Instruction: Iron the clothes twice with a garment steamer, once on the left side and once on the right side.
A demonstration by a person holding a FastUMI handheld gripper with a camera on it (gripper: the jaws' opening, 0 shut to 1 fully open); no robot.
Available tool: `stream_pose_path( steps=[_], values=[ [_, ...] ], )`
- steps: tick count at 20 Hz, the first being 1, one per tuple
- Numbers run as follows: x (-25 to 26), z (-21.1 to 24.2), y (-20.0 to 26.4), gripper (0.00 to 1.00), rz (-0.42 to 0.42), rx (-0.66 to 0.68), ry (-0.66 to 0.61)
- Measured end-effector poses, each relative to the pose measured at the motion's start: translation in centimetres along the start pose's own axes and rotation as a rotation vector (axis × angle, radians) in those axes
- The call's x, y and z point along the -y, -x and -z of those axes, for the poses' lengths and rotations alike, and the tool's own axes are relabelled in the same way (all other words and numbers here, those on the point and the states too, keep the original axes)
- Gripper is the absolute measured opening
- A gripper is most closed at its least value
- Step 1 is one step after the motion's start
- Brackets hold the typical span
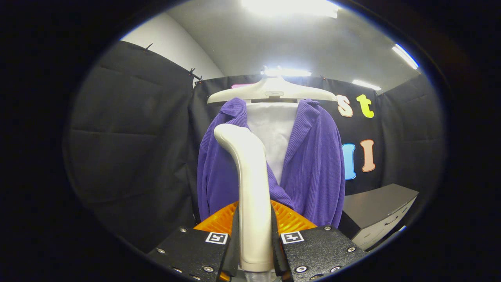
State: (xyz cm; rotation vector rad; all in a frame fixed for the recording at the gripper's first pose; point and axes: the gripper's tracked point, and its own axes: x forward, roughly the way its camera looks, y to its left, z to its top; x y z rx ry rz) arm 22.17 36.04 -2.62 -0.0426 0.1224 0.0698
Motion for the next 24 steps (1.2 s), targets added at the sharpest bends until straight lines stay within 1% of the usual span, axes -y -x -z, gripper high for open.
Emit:
stream_pose_path(
  steps=[2,4,9,15,18,22,24],
  values=[
    [-0.4,1.6,-0.1,0.35,-0.008,-0.030,0.018],
    [-0.1,2.0,-0.4,0.35,-0.002,-0.024,0.023],
    [0.1,3.9,0.5,0.35,0.011,-0.032,0.032],
    [0.5,7.8,1.2,0.35,0.035,-0.072,0.058],
    [0.7,8.9,1.6,0.35,0.043,-0.071,0.070],
    [0.3,10.9,2.5,0.35,0.033,-0.092,0.101],
    [0.0,13.1,2.2,0.35,0.019,-0.144,0.100]
  ],
)
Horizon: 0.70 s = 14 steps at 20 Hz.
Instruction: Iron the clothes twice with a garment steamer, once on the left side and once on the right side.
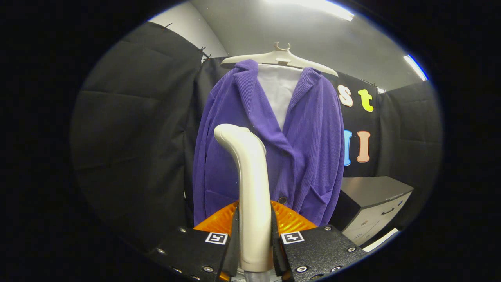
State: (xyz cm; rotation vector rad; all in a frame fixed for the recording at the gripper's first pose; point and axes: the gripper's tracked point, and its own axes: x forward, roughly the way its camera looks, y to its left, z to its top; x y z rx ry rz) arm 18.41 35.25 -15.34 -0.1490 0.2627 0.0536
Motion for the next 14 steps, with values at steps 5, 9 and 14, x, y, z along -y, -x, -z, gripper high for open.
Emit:
stream_pose_path(
  steps=[5,9,14],
  values=[
    [0.2,4.1,0.3,0.35,-0.015,-0.102,0.010],
    [0.3,5.9,0.3,0.35,-0.029,-0.131,0.041],
    [0.2,9.0,1.3,0.35,-0.057,-0.217,0.013]
  ],
)
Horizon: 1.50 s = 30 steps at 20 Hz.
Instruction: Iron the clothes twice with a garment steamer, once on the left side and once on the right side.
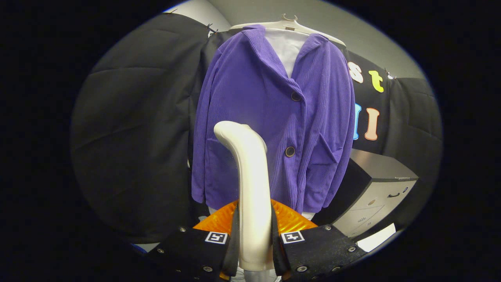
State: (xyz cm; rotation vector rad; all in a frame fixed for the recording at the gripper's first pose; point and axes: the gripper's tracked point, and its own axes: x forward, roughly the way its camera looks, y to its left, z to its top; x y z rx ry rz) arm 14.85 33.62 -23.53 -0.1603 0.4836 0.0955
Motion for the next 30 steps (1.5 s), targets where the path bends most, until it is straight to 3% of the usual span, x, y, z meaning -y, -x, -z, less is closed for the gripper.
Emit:
stream_pose_path(
  steps=[9,18,26,30],
  values=[
    [1.1,6.9,0.3,0.36,-0.092,-0.196,-0.025],
    [8.4,11.7,4.9,0.35,-0.171,-0.327,-0.075],
    [19.4,11.6,9.3,0.36,-0.139,-0.290,-0.128],
    [25.3,8.9,11.4,0.36,-0.112,-0.174,-0.140]
  ],
)
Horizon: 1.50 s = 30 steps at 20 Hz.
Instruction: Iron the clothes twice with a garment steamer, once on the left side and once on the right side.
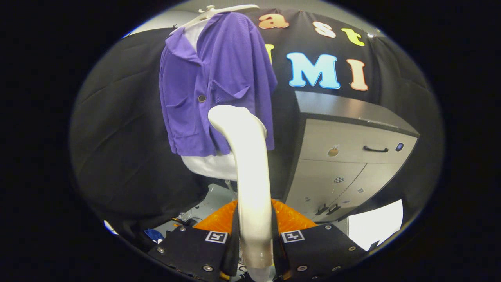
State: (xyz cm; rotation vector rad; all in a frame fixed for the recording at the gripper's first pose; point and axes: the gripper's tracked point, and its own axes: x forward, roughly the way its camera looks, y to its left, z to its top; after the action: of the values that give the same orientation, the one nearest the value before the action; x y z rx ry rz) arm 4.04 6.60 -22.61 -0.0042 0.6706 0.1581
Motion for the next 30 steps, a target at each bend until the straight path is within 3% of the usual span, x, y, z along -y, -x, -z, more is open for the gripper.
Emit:
stream_pose_path(
  steps=[3,9,16,22,30],
  values=[
    [3.4,-3.1,2.7,0.35,0.018,0.122,-0.047],
    [8.3,-10.3,8.6,0.35,0.050,0.399,0.003],
    [10.3,-14.6,13.6,0.35,0.055,0.619,-0.058],
    [8.1,-13.7,16.3,0.36,0.130,0.657,-0.028],
    [2.3,-11.2,15.8,0.36,0.122,0.615,0.019]
  ],
)
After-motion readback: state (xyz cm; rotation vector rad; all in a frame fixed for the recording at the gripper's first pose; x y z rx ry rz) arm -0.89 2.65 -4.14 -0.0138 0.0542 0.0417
